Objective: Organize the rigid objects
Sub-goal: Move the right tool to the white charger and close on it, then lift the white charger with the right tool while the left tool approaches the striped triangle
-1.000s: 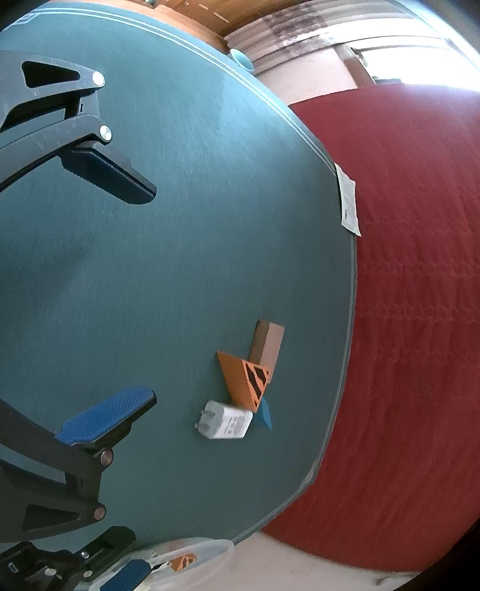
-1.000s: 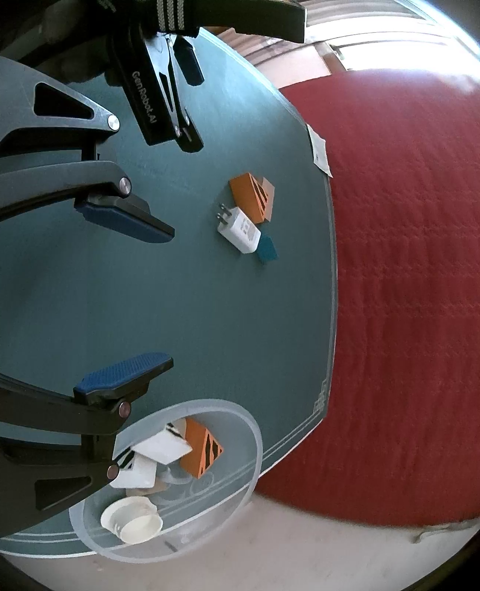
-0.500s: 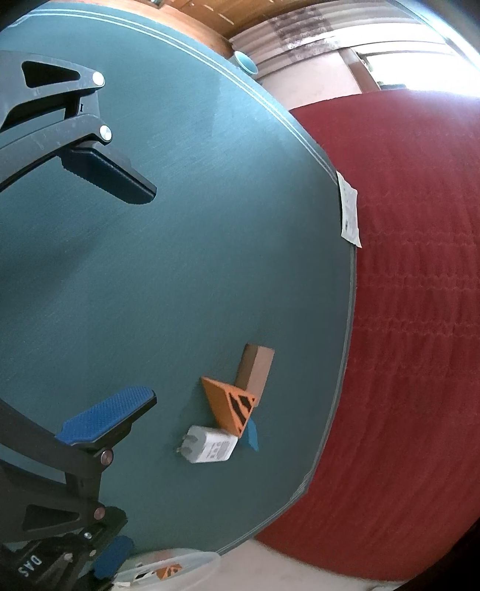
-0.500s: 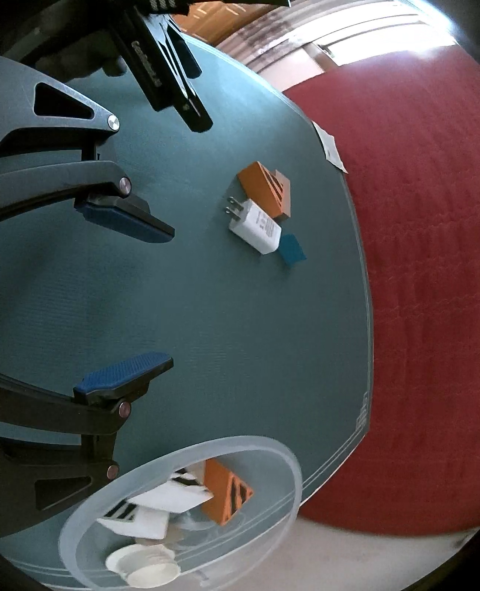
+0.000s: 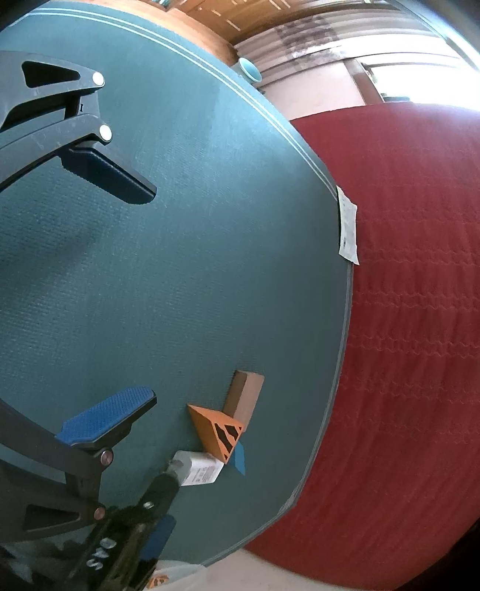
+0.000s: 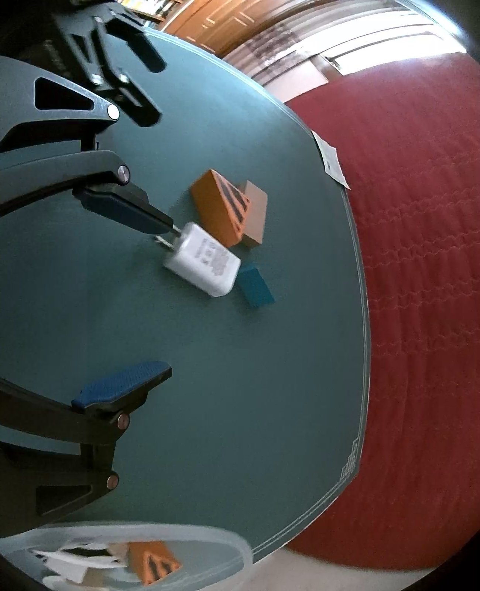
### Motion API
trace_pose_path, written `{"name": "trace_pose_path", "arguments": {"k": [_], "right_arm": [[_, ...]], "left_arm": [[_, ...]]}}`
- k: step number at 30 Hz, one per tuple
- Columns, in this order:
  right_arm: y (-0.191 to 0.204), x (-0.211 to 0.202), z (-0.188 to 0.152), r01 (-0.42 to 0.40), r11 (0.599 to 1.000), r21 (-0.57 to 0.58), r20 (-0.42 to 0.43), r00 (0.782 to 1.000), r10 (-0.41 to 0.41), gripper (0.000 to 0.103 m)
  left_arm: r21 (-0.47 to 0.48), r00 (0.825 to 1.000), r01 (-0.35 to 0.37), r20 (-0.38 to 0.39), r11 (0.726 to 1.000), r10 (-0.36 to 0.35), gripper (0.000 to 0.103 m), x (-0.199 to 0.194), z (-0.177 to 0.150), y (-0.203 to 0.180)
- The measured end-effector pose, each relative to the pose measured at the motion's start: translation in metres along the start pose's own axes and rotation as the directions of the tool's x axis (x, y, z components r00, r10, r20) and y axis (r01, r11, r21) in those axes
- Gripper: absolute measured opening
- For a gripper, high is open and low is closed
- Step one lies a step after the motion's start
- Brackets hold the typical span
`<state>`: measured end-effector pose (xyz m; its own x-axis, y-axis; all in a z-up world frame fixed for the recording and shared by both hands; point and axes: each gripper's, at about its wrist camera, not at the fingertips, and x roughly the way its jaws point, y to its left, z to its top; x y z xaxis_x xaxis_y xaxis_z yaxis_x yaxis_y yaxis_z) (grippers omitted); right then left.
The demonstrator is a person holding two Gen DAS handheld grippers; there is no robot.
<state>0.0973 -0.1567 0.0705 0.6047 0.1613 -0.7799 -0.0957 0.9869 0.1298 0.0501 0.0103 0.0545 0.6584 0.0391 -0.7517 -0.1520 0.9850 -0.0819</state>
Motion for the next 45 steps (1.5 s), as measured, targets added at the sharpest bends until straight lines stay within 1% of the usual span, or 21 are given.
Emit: {"name": "trace_pose_path", "arguments": {"k": [4,16,22,27,30,32,34,36,37,38,39,45], "right_arm": [[0.003,0.013,0.008,0.004,1.000,-0.007,-0.001,1.000,-0.004,0.072],[0.006,0.023,0.015,0.008,1.000,-0.025,0.019,1.000,-0.007,0.072],[0.002,0.017,0.023,-0.028,1.000,0.001,0.039,0.999,0.028,0.072],[0.011,0.015,0.030,-0.018,0.999,-0.038,0.060,0.998,0.020,0.072],[0.018,0.025,0.033,-0.002,0.997,-0.078,0.058,0.998,0.006,0.072],[0.019,0.034,0.031,0.007,0.995,-0.095,0.040,0.999,-0.003,0.072],[0.017,0.040,0.030,-0.008,0.996,-0.089,0.012,1.000,0.009,0.071],[0.016,0.038,0.030,-0.010,0.996,-0.089,0.016,1.000,0.011,0.062],[0.017,0.038,0.030,-0.006,0.996,-0.095,0.013,1.000,0.007,0.061],[0.017,0.038,0.029,-0.005,0.995,-0.097,0.015,1.000,0.006,0.055],[0.017,0.037,0.028,-0.006,0.995,-0.102,0.015,1.000,0.008,0.052],[0.009,0.027,0.018,-0.017,0.995,-0.097,0.015,1.000,0.019,0.052]], "left_arm": [[-0.004,1.000,0.003,-0.003,1.000,-0.003,0.101,0.001,0.001,0.002],[-0.042,0.999,0.014,-0.033,0.999,-0.015,0.101,0.009,0.004,0.011],[-0.062,0.999,0.016,-0.044,0.998,-0.019,0.101,0.009,0.002,0.013],[-0.070,0.999,0.018,-0.045,0.997,-0.021,0.101,0.009,0.002,0.014],[-0.076,0.999,0.020,-0.046,0.997,-0.023,0.101,0.011,0.004,0.017],[-0.084,0.999,0.021,-0.048,0.996,-0.025,0.101,0.012,0.004,0.019],[-0.089,0.998,0.023,-0.051,0.996,-0.027,0.101,0.013,0.004,0.020],[-0.094,0.998,0.023,-0.053,0.995,-0.028,0.101,0.013,0.005,0.021],[-0.094,0.998,0.024,-0.054,0.995,-0.029,0.101,0.013,0.005,0.021],[-0.094,0.998,0.024,-0.054,0.995,-0.029,0.101,0.013,0.006,0.021],[-0.092,0.998,0.024,-0.052,0.995,-0.029,0.101,0.013,0.006,0.021],[-0.091,0.998,0.029,-0.049,0.995,-0.034,0.101,0.013,0.005,0.023]]}}
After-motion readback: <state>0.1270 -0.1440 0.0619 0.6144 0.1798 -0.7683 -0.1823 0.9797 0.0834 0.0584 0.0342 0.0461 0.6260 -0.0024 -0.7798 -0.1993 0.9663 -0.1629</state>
